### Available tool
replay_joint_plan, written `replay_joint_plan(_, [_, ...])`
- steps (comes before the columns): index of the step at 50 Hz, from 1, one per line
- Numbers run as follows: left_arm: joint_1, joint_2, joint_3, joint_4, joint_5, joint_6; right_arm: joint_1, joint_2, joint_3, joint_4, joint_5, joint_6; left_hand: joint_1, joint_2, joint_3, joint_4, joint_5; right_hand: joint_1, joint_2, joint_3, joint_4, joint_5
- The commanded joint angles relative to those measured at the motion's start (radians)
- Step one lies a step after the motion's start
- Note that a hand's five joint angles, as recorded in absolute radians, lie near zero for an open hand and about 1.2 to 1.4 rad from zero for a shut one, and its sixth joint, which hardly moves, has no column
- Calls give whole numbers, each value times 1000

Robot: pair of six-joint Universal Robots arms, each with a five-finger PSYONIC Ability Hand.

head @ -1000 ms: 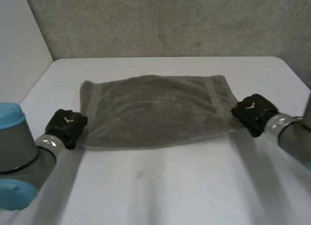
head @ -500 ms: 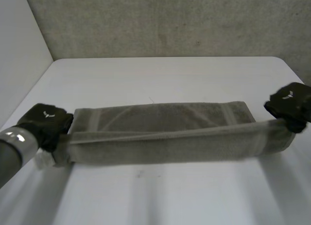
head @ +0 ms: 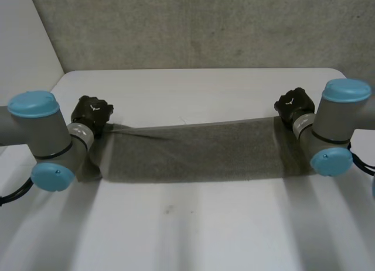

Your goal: Fold the towel.

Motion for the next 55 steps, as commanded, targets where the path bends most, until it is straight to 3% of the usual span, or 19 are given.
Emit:
replay_joint_plan(1, [-17,-47,38,21,6,2,4,69,-77,-18,0,-2,223,179,179,179,187,336,219,204,198,295])
replay_joint_plan(2, [-17,-47,38,21,6,2,5,78,-91,-40,0,-2,223,179,179,179,187,-9,-126,-141,-147,-50])
replay_joint_plan(3, [-22,-52,38,41,4,2,5,78,-91,-40,0,-2,148,104,104,104,111,-12,-129,-144,-150,-53])
replay_joint_plan(4, [-25,-53,38,67,1,1,7,85,-102,-66,6,-2,-245,-289,-289,-289,-282,-594,-711,-726,-732,-635])
replay_joint_plan(5, [-25,-53,38,67,1,1,7,86,-102,-66,6,-2,-249,-293,-293,-293,-286,-600,-716,-731,-737,-641])
replay_joint_plan(6, [-28,-53,37,102,-8,2,8,90,-109,-99,12,-2,-839,-883,-883,-883,-876,-886,-1003,-1018,-1024,-927])
replay_joint_plan(7, [-29,-50,34,136,-23,2,10,87,-109,-138,20,-1,-982,-1026,-1025,-1026,-1018,-886,-1003,-1018,-1024,-927])
replay_joint_plan(13, [-55,-12,0,228,-74,-1,19,21,-77,-233,46,19,-999,-1043,-1042,-1043,-1035,-886,-1003,-1018,-1024,-927])
replay_joint_plan(18, [-60,140,-121,260,-86,-1,8,-195,85,-268,43,170,-999,-1043,-1042,-1043,-1035,-886,-1003,-1018,-1024,-927])
replay_joint_plan(24, [-59,274,-227,252,-89,-10,5,-352,213,-247,20,281,-999,-1043,-1042,-1043,-1035,-886,-1003,-1018,-1024,-927])
replay_joint_plan(32, [-57,459,-457,248,-77,-24,-93,-543,469,-49,-190,317,-999,-1043,-1042,-1043,-1035,-850,-967,-982,-988,-891])
replay_joint_plan(37, [-59,545,-541,236,-74,-137,-171,-574,587,57,-287,311,-999,-1043,-1042,-1043,-1035,-758,-875,-890,-896,-799])
replay_joint_plan(43, [-59,576,-565,176,-46,-257,-230,-576,670,45,-327,311,-999,-1043,-1042,-1043,-1035,-661,-778,-793,-799,-702])
replay_joint_plan(45, [-56,591,-565,122,-26,-319,-253,-573,716,16,-380,304,-999,-1043,-1042,-1043,-1035,-583,-699,-715,-720,-624])
replay_joint_plan(49, [-55,593,-566,101,-17,-369,-280,-527,760,-69,-447,298,-999,-1043,-1042,-1043,-1035,-480,-597,-612,-618,-521])
replay_joint_plan(55, [-59,591,-571,97,-17,-372,-299,-453,757,-141,-454,298,-999,-1043,-1042,-1043,-1035,-415,-532,-547,-553,-456])
